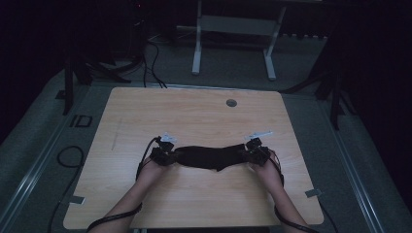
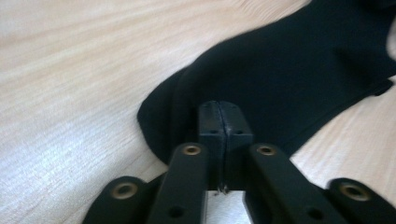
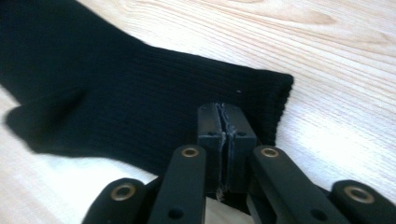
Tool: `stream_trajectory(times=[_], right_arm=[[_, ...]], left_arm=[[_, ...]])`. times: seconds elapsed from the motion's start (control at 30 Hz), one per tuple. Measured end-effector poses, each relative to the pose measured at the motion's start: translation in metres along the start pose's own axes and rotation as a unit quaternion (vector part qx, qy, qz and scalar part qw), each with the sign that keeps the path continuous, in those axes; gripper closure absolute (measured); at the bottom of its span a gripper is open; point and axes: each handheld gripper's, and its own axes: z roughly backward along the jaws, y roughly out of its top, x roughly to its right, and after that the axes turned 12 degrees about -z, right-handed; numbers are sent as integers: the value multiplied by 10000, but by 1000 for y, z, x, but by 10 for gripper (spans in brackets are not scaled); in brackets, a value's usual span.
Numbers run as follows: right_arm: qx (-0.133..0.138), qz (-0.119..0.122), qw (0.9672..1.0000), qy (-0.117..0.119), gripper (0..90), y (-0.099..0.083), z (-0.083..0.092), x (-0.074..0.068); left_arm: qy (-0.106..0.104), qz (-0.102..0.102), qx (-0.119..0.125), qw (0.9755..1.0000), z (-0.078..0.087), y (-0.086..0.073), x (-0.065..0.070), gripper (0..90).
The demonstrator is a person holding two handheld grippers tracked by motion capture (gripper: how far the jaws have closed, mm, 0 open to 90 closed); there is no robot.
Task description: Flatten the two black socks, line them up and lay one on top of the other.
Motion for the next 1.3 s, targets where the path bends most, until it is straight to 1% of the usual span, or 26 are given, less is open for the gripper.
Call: stream_trajectory(times=[0.03, 0.07, 0.1, 0.13, 0.17, 0.2, 0.23, 0.27, 0.3, 0.33, 0.37, 0.4, 0.43, 0.47, 0.5, 0.53, 0.57, 0.67, 0.7, 0.77, 0.8, 0.9, 0.97, 1.07, 1.17, 1.3], right_arm=[[109, 0, 9999, 112, 735, -1, 5, -2], [175, -5, 9997, 159, 666, -1, 7, -2], [244, -29, 9994, 252, 618, -1, 10, -3], [339, -43, 9988, 355, 583, -1, 14, -3], [398, -44, 9984, 402, 539, -2, 16, -3], [473, -16, 9979, 451, 486, -2, 19, -4], [534, 46, 9973, 503, 452, -3, 22, -4], [620, 123, 9968, 499, 425, -3, 24, -5], [680, 169, 9965, 467, 389, -4, 27, -6], [660, 209, 9966, 450, 351, -4, 28, -7], [660, 212, 9967, 429, 309, -5, 29, -7], [686, 210, 9963, 472, 289, -5, 30, -7], [654, 252, 9962, 522, 214, -6, 30, -7], [628, 356, 9960, 527, 146, -7, 30, -7], [641, 455, 9958, 478, 141, -8, 29, -8], [675, 461, 9958, 421, 138, -9, 29, -8], [690, 470, 9956, 422, 134, -9, 28, -7], [841, 556, 9944, 303, 130, -13, 27, -5], [854, 555, 9944, 276, 126, -13, 26, -4], [889, 575, 9941, 231, 125, -14, 26, -3], [928, 653, 9935, 128, 122, -16, 25, -1], [918, 686, 9934, 84, 123, -19, 24, 2], [948, 713, 9929, -9, 123, -22, 25, 4], [935, 692, 9932, 16, 123, -24, 27, 9], [927, 664, 9935, 0, 123, -28, 29, 14], [947, 586, 9938, -53, 121, -32, 34, 22]], left_arm=[[-25, -24, 57, 10000, 2, 0, 1, 799], [-16, -71, 132, 9999, 5, 1, 3, 771], [-21, -206, 189, 9996, 9, 2, 5, 724], [-30, -268, 216, 9994, 11, 2, 7, 708], [-56, -365, 226, 9991, 14, 2, 9, 652], [-63, -446, 304, 9985, 16, 1, 12, 582], [15, -517, 342, 9981, 18, 1, 14, 507], [90, -586, 334, 9977, 19, 1, 16, 418], [96, -572, 357, 9977, 21, 0, 17, 343], [96, -504, 318, 9982, 21, -1, 17, 294], [94, -465, 282, 9985, 22, -2, 17, 223], [110, -459, 260, 9985, 22, -3, 17, 142], [157, -439, 246, 9986, 22, -4, 17, 135], [209, -447, 227, 9985, 22, -6, 16, 109], [224, -412, 221, 9987, 22, -8, 16, 69], [266, -373, 220, 9987, 23, -10, 15, 57], [303, -367, 214, 9986, 23, -13, 14, 48], [465, -308, 190, 9983, 26, -19, 11, 43], [468, -265, 212, 9983, 27, -21, 10, 43], [501, -274, 176, 9982, 29, -24, 8, 43], [517, -269, 171, 9982, 30, -25, 8, 43], [570, -287, 152, 9978, 33, -31, 6, 43], [597, -254, 171, 9977, 35, -34, 5, 43], [634, -228, 153, 9976, 38, -40, 2, 43], [620, -162, 117, 9979, 41, -44, 0, 44], [739, -127, 109, 9971, 47, -49, -3, 43]])
